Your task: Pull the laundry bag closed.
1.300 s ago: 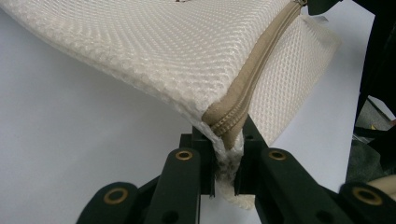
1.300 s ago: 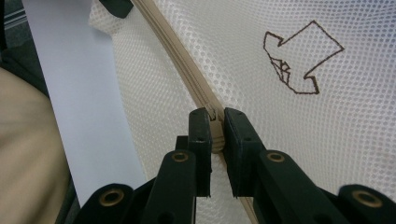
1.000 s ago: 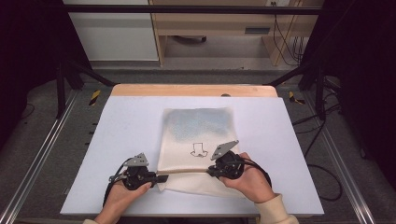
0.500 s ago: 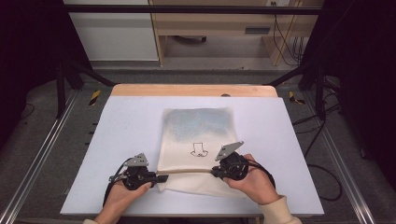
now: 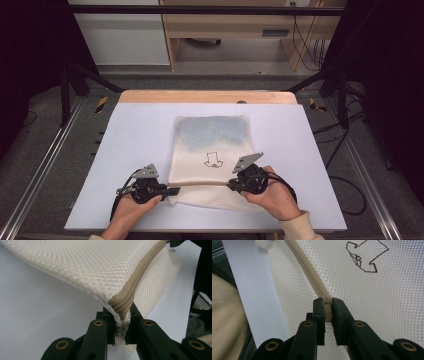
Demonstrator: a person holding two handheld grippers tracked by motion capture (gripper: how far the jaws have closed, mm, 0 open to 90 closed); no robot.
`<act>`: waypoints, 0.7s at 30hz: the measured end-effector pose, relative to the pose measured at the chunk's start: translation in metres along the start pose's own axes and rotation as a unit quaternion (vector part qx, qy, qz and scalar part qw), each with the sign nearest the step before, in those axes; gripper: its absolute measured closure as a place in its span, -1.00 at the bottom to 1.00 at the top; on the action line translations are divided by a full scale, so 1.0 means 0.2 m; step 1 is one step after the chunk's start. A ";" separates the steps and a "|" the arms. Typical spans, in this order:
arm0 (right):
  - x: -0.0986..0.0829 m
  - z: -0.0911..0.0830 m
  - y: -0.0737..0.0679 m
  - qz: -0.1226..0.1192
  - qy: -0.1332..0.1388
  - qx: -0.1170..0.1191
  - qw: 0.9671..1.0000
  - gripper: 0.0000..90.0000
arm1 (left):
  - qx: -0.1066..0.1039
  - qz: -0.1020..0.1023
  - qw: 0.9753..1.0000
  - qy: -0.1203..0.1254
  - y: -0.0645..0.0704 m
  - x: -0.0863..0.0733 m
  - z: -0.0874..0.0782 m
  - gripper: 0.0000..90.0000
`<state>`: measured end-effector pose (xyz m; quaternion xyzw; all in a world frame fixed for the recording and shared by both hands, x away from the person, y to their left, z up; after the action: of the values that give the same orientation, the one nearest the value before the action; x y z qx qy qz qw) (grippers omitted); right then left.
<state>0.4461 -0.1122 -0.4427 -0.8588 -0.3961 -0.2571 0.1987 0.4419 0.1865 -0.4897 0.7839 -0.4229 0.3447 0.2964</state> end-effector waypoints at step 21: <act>-0.03 -0.02 0.02 0.005 0.001 -0.004 1.000 0.82 | 0.005 0.003 1.000 0.002 0.00 0.00 0.00 0.82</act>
<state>0.4446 -0.1205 -0.4429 -0.8615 -0.3903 -0.2584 0.1966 0.4421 0.1871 -0.4889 0.7831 -0.4230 0.3495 0.2927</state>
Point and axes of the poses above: each handheld gripper's, and its own axes: z roughly forward along the jaws, x roughly out of its top, y roughly to its right, the point moved 3 cm from there along z, roughly forward along the jaws, and after that the axes turned 9 degrees about z, right-handed, at the moved point
